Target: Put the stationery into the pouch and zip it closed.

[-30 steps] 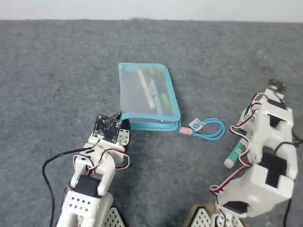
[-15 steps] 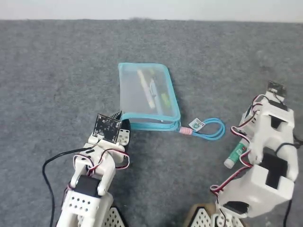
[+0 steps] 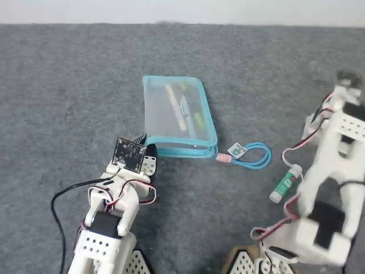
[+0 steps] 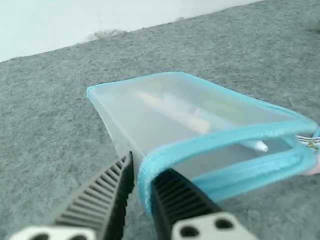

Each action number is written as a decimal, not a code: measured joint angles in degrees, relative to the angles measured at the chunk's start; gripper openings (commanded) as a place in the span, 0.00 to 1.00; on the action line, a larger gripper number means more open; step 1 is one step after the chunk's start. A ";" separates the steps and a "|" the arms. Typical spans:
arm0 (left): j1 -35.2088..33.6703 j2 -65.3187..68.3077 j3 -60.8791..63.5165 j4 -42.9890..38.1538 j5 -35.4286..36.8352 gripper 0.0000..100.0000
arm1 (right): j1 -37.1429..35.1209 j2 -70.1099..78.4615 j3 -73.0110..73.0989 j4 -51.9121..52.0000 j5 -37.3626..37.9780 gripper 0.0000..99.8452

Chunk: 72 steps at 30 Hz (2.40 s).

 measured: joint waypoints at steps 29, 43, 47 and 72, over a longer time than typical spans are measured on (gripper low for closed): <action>0.00 0.00 0.00 0.00 0.00 0.01 | -62.07 -17.76 10.11 19.87 12.04 0.01; -0.18 0.00 0.00 0.09 0.00 0.01 | -58.46 21.89 -27.87 23.03 7.38 0.01; 0.00 0.00 0.00 0.09 0.26 0.01 | -58.20 29.10 -40.62 26.46 2.20 0.01; 1.32 0.00 0.00 0.09 0.53 0.01 | -58.02 25.58 -42.64 26.90 -0.53 0.18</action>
